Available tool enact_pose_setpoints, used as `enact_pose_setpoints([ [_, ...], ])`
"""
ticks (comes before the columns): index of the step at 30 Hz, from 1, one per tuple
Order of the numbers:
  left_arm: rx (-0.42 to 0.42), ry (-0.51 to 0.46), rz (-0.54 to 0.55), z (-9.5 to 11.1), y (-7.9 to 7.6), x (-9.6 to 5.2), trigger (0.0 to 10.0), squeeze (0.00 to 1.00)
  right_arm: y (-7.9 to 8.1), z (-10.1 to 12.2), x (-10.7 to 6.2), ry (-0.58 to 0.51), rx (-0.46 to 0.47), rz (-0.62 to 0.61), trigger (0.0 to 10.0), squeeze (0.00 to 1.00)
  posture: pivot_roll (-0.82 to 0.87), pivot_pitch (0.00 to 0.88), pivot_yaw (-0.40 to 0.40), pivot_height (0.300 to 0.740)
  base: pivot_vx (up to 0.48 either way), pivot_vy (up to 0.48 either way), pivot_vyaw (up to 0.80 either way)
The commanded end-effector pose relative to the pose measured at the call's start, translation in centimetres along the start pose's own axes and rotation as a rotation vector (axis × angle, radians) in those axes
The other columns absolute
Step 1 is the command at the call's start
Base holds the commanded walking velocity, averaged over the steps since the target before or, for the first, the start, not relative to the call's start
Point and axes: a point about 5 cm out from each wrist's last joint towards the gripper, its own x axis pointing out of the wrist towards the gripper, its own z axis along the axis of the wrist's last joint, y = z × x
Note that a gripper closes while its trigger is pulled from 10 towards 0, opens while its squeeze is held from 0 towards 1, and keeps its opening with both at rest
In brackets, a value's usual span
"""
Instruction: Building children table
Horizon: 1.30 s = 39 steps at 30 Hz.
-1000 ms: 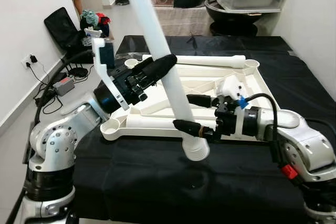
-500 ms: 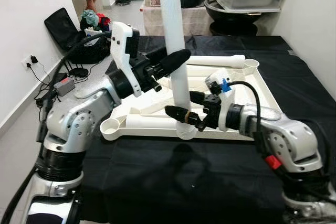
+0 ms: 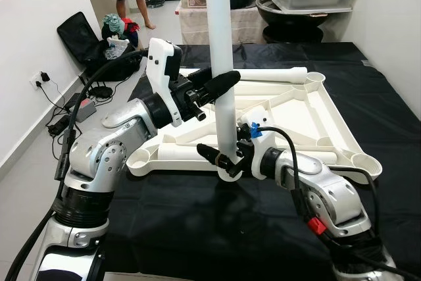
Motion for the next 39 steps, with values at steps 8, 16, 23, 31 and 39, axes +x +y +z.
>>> enact_pose_setpoints([
  [8,0.016,-0.001,0.021,-0.4,0.1,0.1,0.0,0.0,0.3,0.6,0.6,-0.035,0.015,-0.037,10.0,0.0,0.01,0.077,0.044,0.74,0.0,0.0,0.0],
  [16,0.01,-0.018,0.016,-0.4,0.0,0.5,0.0,0.0,1.1,0.3,1.5,-0.051,0.066,-0.055,10.0,0.0,0.01,0.072,0.047,0.74,0.0,0.0,0.0],
  [23,0.008,-0.035,0.006,-0.1,-0.2,0.9,0.0,0.0,2.3,-0.4,2.6,-0.035,0.085,-0.059,10.0,0.0,0.01,0.07,0.046,0.74,0.0,0.0,0.0],
  [31,0.006,-0.038,-0.007,0.0,-0.5,1.1,0.0,0.0,2.3,-0.2,2.8,-0.04,0.071,-0.082,0.0,0.0,0.01,0.075,0.047,0.74,0.0,0.0,0.0],
  [39,-0.004,-0.048,-0.015,0.0,-0.9,1.2,0.0,0.0,2.0,0.3,2.7,-0.087,0.129,-0.107,0.0,0.0,0.0,0.075,0.052,0.74,0.0,0.0,0.0],
])
